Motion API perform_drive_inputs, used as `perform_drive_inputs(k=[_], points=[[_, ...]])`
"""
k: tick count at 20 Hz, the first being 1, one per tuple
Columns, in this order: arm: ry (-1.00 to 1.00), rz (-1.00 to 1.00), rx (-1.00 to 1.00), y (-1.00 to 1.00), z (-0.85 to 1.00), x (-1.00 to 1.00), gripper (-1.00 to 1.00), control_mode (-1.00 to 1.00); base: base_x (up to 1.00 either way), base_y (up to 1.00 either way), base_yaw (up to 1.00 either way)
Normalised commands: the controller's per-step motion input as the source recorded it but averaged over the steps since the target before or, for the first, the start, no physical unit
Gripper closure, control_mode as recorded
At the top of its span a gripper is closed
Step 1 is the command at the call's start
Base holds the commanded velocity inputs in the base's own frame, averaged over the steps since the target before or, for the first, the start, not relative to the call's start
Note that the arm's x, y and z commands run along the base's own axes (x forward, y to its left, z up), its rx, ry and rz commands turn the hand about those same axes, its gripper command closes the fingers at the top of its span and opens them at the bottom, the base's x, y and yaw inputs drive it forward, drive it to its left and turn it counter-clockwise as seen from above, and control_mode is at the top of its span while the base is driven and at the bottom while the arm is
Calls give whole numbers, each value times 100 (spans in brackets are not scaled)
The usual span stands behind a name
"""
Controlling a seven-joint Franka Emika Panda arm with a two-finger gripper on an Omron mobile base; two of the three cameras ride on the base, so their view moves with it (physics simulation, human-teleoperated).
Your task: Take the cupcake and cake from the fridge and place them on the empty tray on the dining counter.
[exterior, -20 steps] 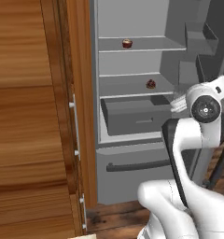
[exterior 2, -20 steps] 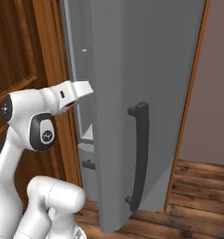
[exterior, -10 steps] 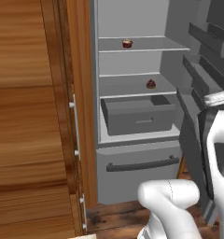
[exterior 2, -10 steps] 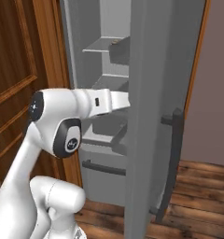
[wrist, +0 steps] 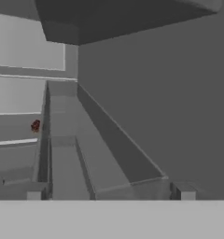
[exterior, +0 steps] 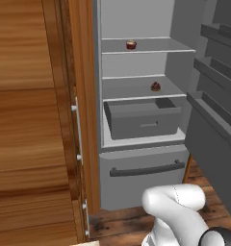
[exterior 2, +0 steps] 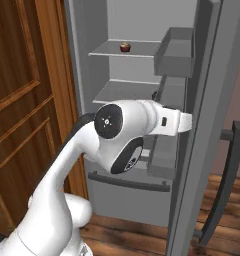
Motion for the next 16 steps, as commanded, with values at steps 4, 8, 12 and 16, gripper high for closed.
perform_drive_inputs(k=[4,8,12,16], points=[[-21,11,25,-100,0,52,-100,-100,0,0,0],[-23,12,21,-100,0,67,-100,-100,0,0,0],[-23,4,5,-36,22,-39,-100,-100,0,0,0],[12,0,0,57,81,-100,-100,-100,0,0,0]])
